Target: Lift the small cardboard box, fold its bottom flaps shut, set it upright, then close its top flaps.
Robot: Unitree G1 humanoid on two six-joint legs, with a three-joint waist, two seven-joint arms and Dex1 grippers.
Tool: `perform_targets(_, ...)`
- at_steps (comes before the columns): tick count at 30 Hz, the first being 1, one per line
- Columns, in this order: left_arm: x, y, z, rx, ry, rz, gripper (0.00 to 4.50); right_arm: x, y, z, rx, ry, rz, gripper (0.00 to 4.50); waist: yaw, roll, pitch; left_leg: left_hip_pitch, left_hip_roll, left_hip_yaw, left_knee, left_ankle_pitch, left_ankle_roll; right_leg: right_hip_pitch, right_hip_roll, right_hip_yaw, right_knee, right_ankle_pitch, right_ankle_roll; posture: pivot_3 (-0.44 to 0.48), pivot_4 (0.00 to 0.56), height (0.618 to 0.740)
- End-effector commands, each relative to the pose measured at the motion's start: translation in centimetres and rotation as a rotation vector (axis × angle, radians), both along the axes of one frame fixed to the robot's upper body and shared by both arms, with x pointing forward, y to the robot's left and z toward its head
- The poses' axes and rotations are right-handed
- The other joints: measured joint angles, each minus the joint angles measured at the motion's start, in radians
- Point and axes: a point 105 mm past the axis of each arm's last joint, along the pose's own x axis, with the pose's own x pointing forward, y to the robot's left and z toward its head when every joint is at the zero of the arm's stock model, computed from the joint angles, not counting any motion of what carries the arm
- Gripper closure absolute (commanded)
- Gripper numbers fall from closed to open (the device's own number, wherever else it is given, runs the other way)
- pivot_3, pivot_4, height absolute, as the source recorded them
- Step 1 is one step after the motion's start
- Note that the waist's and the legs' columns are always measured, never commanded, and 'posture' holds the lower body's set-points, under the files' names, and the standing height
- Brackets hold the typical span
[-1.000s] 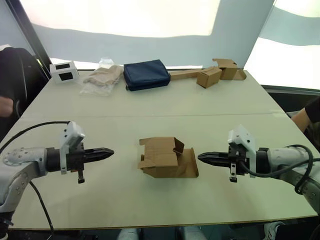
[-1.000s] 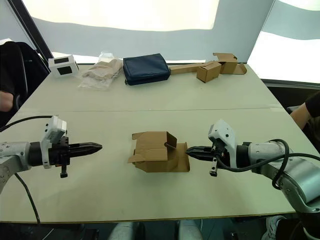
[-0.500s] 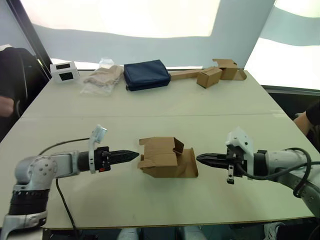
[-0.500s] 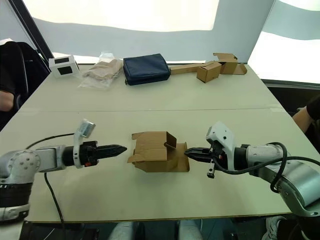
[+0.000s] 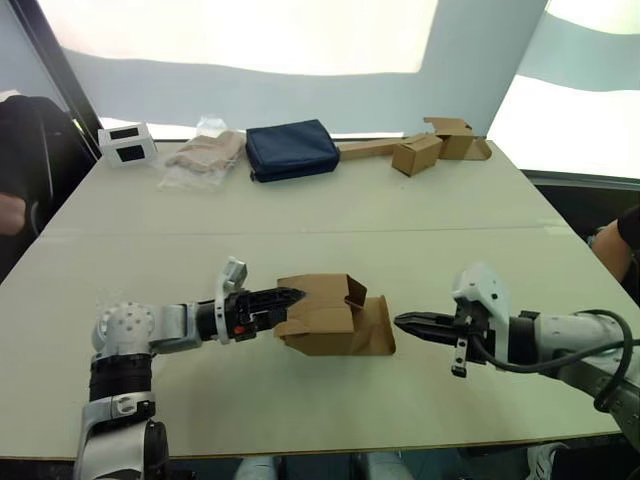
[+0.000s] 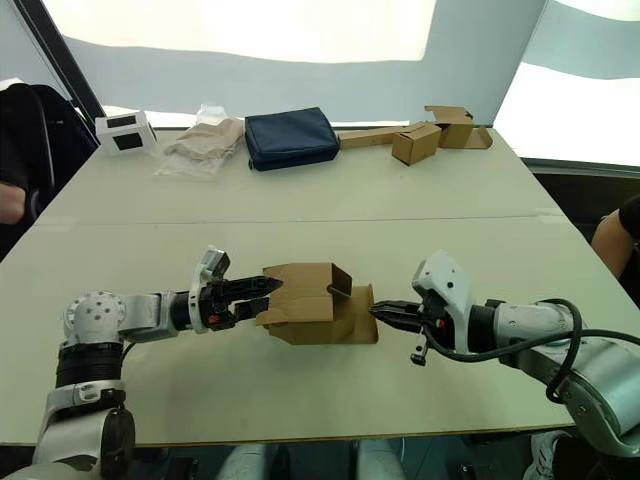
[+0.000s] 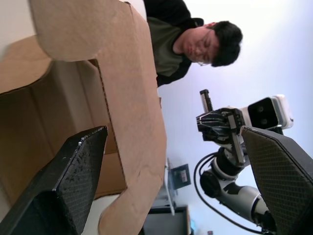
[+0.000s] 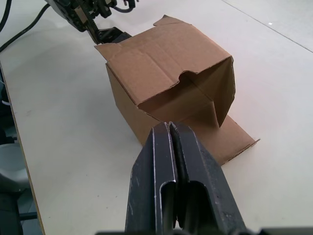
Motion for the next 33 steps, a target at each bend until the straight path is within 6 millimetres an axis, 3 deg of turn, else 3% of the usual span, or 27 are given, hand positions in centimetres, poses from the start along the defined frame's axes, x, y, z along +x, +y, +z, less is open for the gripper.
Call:
perform_targets(1, 0.6, -0.9, 1.2, -0.042, -0.029, -0.01, 0.02, -0.3, 0.2, 1.1, 0.01, -0.047, 0.004, 4.5, 0.0, 0.0, 0.0, 0.0, 0.0, 0.0, 0.0, 0.0, 0.0, 0.0, 0.0, 0.0, 0.0, 0.0, 0.0, 0.0, 0.15, 0.74)
perform_targets(9, 1.1, -2.3, 1.3, -0.067, -0.023, -0.025, 0.02, -0.4, 0.2, 1.3, 0.004, -0.051, -0.006, 4.5, 0.0, 0.0, 0.0, 0.0, 0.0, 0.0, 0.0, 0.0, 0.0, 0.0, 0.0, 0.0, 0.0, -0.001, -0.001, 0.0, 0.15, 0.74)
perform_targets(12, 1.0, -2.3, 1.3, -0.069, -0.021, -0.034, 0.82, -0.6, 0.2, 1.4, 0.004, -0.05, -0.011, 4.5, 0.0, 0.0, 0.0, 0.0, 0.0, 0.0, 0.0, 0.0, 0.0, 0.0, 0.0, 0.0, 0.0, -0.001, -0.001, 0.0, 0.15, 0.74)
perform_targets(21, 0.8, -2.0, 1.6, -0.054, -0.038, -0.042, 4.47, -0.6, 0.5, 1.4, 0.013, -0.053, -0.017, 4.5, 0.0, 0.0, 0.0, 0.0, 0.0, 0.0, 0.0, 0.0, 0.0, 0.0, 0.0, 0.0, 0.0, -0.001, -0.002, 0.0, 0.15, 0.74)
perform_targets(25, 0.9, -1.6, 2.5, -0.049, -0.101, -0.03, 4.47, -0.1, 0.4, 1.6, 0.028, -0.075, -0.037, 4.5, 0.0, 0.0, 0.0, 0.0, 0.0, 0.0, 0.0, 0.0, 0.0, 0.0, 0.0, 0.0, 0.0, -0.001, -0.002, 0.0, 0.15, 0.74)
perform_targets(30, -0.8, -2.1, 6.8, -0.013, -0.524, -0.053, 4.47, 3.1, 0.0, 4.1, 0.143, -0.246, -0.184, 4.5, -0.002, 0.0, 0.0, 0.0, 0.0, 0.0, 0.0, 0.0, -0.001, 0.0, 0.0, 0.001, 0.0, -0.001, -0.003, 0.0, 0.15, 0.74)
perform_targets(33, -1.3, -2.3, 7.6, 0.004, -0.658, -0.071, 4.47, 4.4, 0.5, 4.8, 0.184, -0.296, -0.214, 4.5, 0.001, 0.001, -0.001, 0.0, 0.0, 0.001, -0.001, 0.002, -0.004, 0.0, -0.001, 0.001, 0.0, -0.002, -0.003, 0.0, 0.15, 0.74)
